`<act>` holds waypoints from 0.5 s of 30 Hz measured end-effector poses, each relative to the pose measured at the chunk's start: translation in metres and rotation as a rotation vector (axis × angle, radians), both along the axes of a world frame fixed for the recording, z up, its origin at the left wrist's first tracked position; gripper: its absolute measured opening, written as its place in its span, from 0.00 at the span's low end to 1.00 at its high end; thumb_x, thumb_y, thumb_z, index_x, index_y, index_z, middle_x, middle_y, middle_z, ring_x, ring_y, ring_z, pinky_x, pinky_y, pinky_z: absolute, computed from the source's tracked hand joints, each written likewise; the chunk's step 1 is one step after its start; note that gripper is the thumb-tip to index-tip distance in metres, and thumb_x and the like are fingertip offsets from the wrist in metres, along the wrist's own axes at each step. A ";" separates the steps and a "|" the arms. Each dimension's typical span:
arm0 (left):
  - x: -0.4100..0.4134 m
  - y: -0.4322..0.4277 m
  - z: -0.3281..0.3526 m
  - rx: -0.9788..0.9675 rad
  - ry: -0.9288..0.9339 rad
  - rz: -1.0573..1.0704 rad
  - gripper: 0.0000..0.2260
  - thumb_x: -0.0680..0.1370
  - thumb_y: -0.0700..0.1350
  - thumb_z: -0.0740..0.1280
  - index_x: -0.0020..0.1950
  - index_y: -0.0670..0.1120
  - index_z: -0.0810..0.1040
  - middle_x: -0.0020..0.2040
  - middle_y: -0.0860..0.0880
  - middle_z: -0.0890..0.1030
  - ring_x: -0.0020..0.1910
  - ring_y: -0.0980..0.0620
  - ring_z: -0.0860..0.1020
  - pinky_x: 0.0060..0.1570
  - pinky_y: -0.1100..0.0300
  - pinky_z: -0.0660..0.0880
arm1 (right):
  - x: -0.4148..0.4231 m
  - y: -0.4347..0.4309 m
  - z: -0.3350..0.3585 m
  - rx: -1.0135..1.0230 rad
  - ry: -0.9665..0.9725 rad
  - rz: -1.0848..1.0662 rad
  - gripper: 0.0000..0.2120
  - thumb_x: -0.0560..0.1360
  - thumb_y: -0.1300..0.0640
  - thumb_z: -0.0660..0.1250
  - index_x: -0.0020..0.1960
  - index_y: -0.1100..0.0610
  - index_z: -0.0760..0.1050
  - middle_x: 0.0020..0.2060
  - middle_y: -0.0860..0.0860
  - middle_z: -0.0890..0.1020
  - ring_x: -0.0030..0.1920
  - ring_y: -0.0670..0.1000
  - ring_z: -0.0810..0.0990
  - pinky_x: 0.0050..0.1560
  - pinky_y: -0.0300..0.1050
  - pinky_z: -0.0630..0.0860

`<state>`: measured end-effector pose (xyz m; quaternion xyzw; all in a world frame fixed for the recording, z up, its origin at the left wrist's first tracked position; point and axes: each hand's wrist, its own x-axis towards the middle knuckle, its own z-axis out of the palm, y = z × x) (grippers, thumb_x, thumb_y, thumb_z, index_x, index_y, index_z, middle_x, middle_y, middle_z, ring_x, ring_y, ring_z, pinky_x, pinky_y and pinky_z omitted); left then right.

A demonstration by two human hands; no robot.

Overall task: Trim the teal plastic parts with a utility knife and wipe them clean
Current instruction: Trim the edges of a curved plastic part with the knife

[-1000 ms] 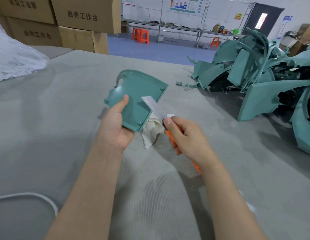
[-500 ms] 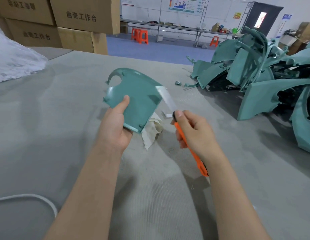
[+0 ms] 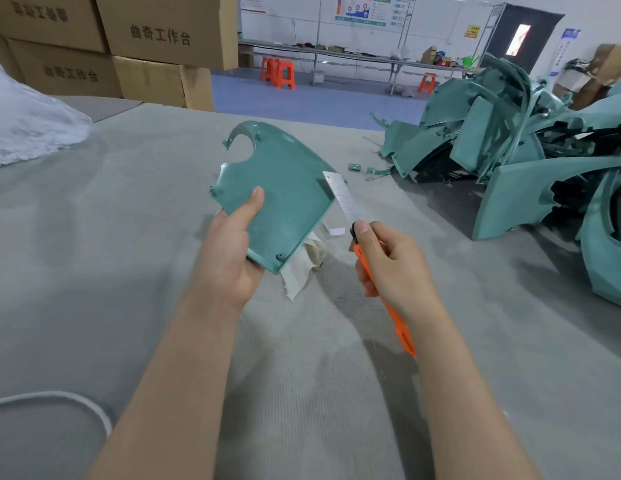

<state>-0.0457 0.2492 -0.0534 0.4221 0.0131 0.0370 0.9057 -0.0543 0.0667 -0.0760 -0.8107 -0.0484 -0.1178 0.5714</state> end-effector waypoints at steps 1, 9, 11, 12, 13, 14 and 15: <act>0.000 0.000 0.000 -0.005 -0.004 -0.001 0.14 0.82 0.44 0.60 0.66 0.44 0.74 0.59 0.46 0.82 0.56 0.48 0.81 0.48 0.55 0.80 | 0.000 0.000 0.000 -0.014 0.002 0.020 0.19 0.80 0.45 0.60 0.37 0.55 0.74 0.23 0.47 0.73 0.24 0.48 0.71 0.25 0.40 0.71; 0.002 -0.001 -0.002 -0.045 -0.041 0.058 0.13 0.82 0.42 0.59 0.64 0.43 0.75 0.59 0.45 0.81 0.55 0.48 0.81 0.55 0.53 0.78 | -0.006 0.017 -0.001 -0.204 0.016 0.279 0.18 0.81 0.49 0.61 0.33 0.50 0.73 0.22 0.46 0.71 0.25 0.47 0.72 0.24 0.40 0.72; 0.003 0.001 -0.002 -0.065 -0.025 0.074 0.13 0.82 0.43 0.59 0.64 0.43 0.75 0.59 0.45 0.81 0.56 0.48 0.81 0.56 0.51 0.77 | -0.008 0.017 -0.001 -0.241 0.041 0.340 0.18 0.80 0.48 0.62 0.32 0.49 0.73 0.22 0.46 0.72 0.25 0.47 0.72 0.25 0.39 0.72; 0.003 0.002 -0.002 -0.074 -0.014 0.077 0.13 0.82 0.43 0.60 0.64 0.43 0.75 0.59 0.45 0.82 0.56 0.48 0.81 0.55 0.51 0.78 | -0.009 0.017 -0.001 -0.246 0.065 0.378 0.18 0.80 0.48 0.62 0.33 0.50 0.73 0.23 0.46 0.72 0.26 0.48 0.73 0.25 0.39 0.72; 0.003 0.002 -0.003 -0.082 -0.007 0.080 0.12 0.82 0.44 0.60 0.63 0.43 0.76 0.57 0.46 0.83 0.54 0.48 0.82 0.52 0.52 0.79 | -0.010 0.017 0.000 -0.240 0.092 0.413 0.18 0.80 0.47 0.62 0.33 0.50 0.73 0.23 0.46 0.72 0.27 0.49 0.73 0.26 0.39 0.72; 0.003 0.003 -0.002 -0.091 -0.003 0.082 0.11 0.81 0.44 0.61 0.61 0.44 0.77 0.55 0.47 0.83 0.52 0.49 0.82 0.49 0.54 0.80 | -0.011 0.018 0.000 -0.222 0.114 0.434 0.17 0.80 0.47 0.62 0.33 0.50 0.74 0.24 0.46 0.72 0.27 0.49 0.73 0.26 0.39 0.72; 0.003 0.003 -0.002 -0.103 0.000 0.084 0.10 0.81 0.44 0.61 0.59 0.44 0.78 0.53 0.47 0.84 0.51 0.50 0.83 0.47 0.55 0.80 | -0.012 0.017 0.001 -0.191 0.126 0.433 0.17 0.80 0.47 0.62 0.33 0.49 0.75 0.24 0.46 0.72 0.28 0.49 0.73 0.26 0.40 0.72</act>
